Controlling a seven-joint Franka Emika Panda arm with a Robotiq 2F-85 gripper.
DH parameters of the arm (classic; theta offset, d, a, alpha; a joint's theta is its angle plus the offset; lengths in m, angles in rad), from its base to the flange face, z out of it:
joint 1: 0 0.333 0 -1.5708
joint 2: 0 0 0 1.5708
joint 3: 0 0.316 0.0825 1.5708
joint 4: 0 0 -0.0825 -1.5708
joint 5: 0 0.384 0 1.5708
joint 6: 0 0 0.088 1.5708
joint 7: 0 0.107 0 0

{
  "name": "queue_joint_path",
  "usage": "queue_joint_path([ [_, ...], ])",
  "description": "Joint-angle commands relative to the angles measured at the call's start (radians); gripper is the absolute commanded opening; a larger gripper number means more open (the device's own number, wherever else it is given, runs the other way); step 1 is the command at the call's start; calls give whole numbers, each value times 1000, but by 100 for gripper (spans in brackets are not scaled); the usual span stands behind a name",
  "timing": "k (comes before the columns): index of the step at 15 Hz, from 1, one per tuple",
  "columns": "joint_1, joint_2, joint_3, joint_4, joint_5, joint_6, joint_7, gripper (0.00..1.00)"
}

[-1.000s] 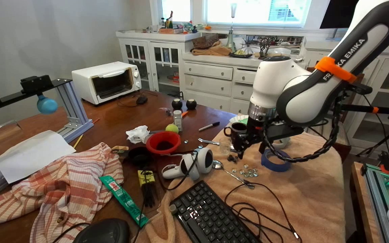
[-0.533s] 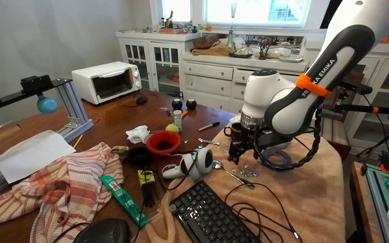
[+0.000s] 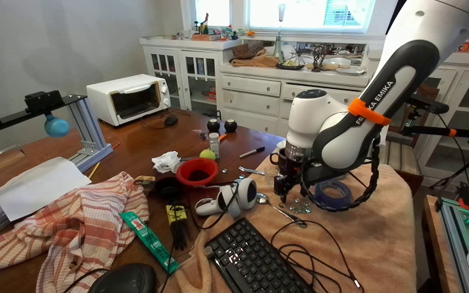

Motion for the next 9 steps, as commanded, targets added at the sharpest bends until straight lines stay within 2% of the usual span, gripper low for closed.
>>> queue_joint_path([
  [1,38,12,-34,6,-3,7,25,77],
  [2,43,4,-43,2,-7,4,30,73],
  [6,51,-25,-70,-14,-15,-22,33,76],
  [9,52,-56,-74,-30,-9,-39,35,74],
])
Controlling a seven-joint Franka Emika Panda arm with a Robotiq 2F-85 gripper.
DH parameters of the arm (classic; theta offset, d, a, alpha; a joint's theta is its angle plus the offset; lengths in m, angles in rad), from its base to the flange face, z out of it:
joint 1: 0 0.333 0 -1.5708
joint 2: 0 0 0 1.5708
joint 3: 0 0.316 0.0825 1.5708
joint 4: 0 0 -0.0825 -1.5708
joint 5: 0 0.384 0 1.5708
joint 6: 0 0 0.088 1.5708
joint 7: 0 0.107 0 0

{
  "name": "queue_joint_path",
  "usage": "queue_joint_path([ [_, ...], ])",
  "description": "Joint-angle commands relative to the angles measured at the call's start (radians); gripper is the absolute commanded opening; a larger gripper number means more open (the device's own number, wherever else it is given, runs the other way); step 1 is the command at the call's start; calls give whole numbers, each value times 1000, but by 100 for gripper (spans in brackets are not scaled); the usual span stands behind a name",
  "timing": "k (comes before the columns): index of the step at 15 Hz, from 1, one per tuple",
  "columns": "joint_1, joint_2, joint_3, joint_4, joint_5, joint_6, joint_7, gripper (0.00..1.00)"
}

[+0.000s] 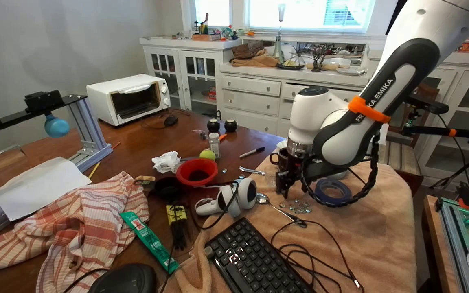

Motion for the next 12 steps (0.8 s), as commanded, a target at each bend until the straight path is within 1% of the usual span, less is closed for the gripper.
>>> queue_joint_path([
  [1,18,-54,-15,-28,-7,-47,30,72],
  [2,17,-57,-13,-28,-8,-54,33,69],
  [4,18,-60,-11,-29,-17,-65,46,65],
  [5,17,-60,-8,-29,-15,-68,49,65],
  [6,15,-59,-3,-28,-12,-69,50,62],
  [7,16,-55,2,-24,-9,-68,53,63],
  [8,17,-49,6,-17,-4,-70,60,59],
  [9,19,-46,10,-10,1,-87,72,58],
  [10,17,-47,18,-6,9,-109,78,53],
  [11,16,-48,25,-9,14,-103,84,51],
  [12,16,-47,32,-10,17,-103,90,45],
])
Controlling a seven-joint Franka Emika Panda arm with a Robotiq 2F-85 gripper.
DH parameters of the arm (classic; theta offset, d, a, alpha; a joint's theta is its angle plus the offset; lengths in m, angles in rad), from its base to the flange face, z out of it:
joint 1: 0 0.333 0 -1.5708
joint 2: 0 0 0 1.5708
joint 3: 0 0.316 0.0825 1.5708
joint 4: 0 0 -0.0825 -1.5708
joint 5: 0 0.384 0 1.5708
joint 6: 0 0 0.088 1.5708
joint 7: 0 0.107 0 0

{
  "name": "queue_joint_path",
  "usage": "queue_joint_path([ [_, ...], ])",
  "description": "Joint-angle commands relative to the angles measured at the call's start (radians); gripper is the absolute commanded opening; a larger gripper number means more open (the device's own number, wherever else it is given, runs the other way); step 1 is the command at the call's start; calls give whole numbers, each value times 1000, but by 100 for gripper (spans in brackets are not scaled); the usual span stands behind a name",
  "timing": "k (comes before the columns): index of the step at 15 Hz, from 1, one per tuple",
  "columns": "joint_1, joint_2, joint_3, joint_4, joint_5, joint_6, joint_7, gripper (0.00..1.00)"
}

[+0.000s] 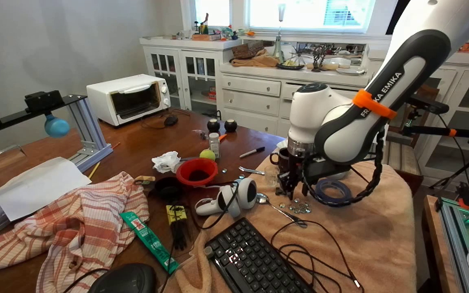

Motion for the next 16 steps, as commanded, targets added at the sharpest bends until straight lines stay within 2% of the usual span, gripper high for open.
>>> queue_joint_path([
  [1,5,-5,21,-1,15,-17,42,47],
  [2,4,4,25,3,16,-7,48,38],
  [3,2,9,29,6,18,-1,51,44],
  [16,2,40,12,20,-1,15,93,38],
])
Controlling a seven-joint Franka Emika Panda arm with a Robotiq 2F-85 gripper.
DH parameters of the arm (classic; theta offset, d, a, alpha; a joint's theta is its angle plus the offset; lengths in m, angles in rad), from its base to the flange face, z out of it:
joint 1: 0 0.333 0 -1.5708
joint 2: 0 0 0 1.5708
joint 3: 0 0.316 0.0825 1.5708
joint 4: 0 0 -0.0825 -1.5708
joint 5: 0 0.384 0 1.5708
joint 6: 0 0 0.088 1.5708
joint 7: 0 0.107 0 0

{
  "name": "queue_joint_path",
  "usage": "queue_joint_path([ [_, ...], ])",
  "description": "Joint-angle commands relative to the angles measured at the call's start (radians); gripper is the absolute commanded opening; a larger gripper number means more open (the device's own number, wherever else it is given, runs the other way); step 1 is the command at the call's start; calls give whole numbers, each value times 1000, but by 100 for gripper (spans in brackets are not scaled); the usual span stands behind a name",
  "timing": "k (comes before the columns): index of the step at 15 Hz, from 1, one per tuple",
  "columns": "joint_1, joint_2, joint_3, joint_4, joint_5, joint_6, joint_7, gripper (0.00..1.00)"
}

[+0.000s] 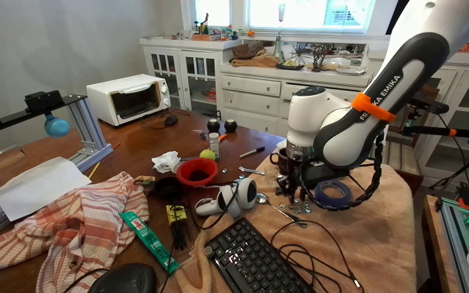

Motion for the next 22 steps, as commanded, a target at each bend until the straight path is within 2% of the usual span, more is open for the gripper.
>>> queue_joint_path([
  [1,5,30,-10,18,-12,16,29,37],
  [8,7,57,-21,33,-11,24,35,33],
  [17,9,54,-20,33,-11,20,32,7],
  [22,12,-13,-20,12,-16,-12,27,5],
])
